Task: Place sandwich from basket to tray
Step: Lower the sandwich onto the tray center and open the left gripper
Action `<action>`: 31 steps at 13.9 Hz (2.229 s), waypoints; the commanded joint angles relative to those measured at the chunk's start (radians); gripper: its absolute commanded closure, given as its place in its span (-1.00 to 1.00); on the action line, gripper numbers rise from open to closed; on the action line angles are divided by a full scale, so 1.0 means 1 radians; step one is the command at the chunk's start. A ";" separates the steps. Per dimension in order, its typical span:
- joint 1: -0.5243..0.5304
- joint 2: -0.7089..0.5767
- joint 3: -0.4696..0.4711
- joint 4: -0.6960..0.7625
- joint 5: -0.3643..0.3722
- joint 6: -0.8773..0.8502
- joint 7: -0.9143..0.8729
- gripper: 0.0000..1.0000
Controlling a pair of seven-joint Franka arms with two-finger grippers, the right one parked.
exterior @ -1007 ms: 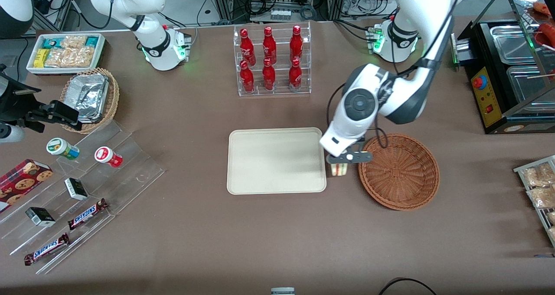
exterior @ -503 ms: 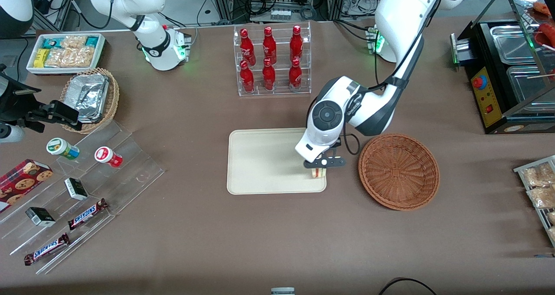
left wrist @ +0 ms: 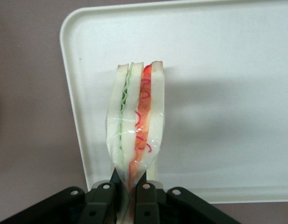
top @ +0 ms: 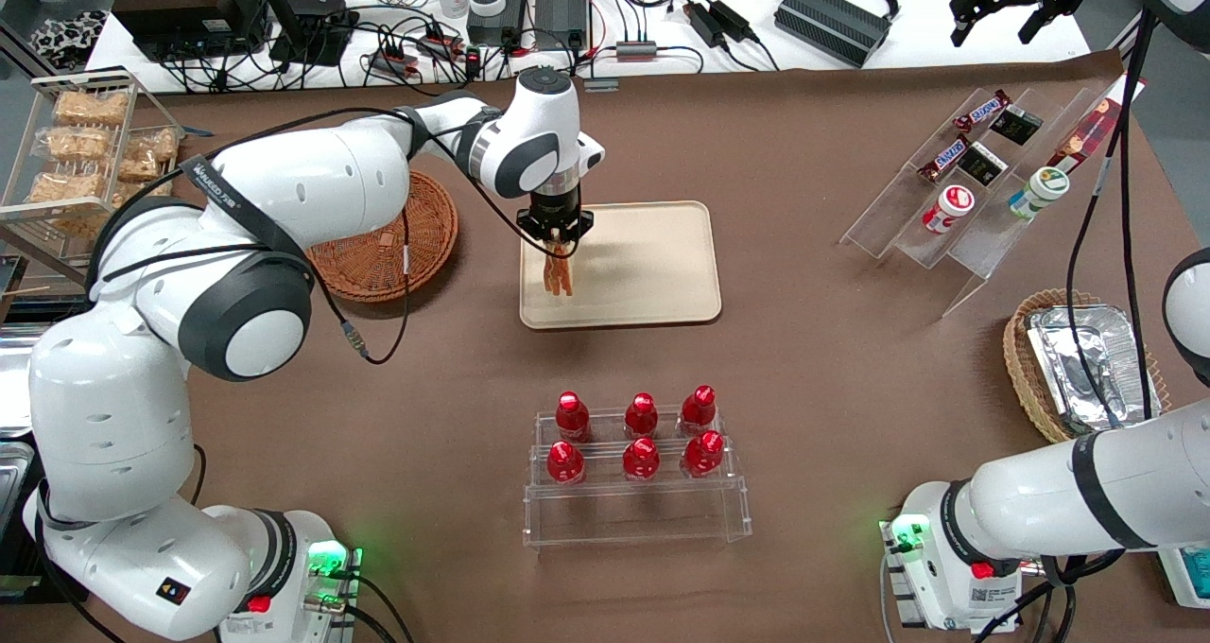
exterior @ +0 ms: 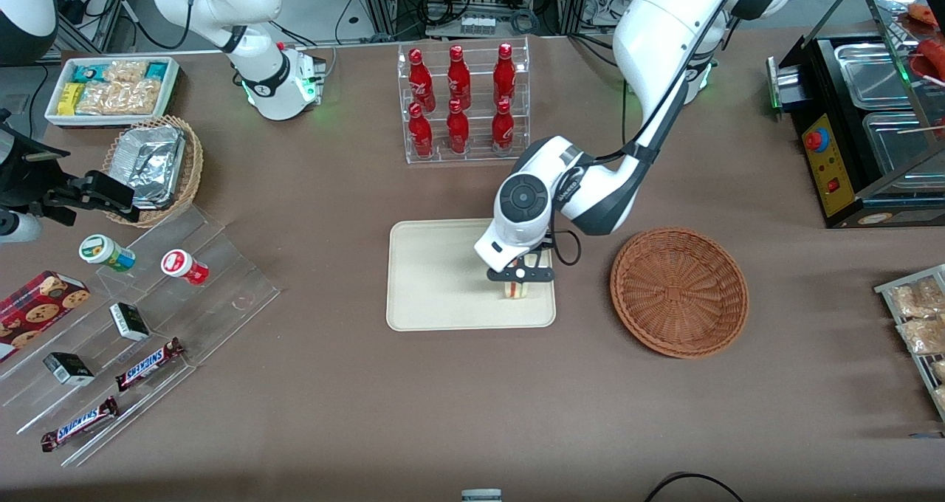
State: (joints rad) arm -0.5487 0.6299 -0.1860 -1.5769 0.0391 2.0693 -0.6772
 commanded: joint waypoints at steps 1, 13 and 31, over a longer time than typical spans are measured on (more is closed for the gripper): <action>-0.008 0.040 0.002 0.066 -0.027 -0.006 0.028 1.00; -0.025 0.102 0.006 0.098 -0.019 -0.005 0.015 -1.00; 0.024 0.015 0.017 0.169 0.001 -0.034 -0.047 -1.00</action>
State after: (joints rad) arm -0.5295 0.6925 -0.1723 -1.4046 0.0298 2.0652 -0.7113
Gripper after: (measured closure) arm 0.000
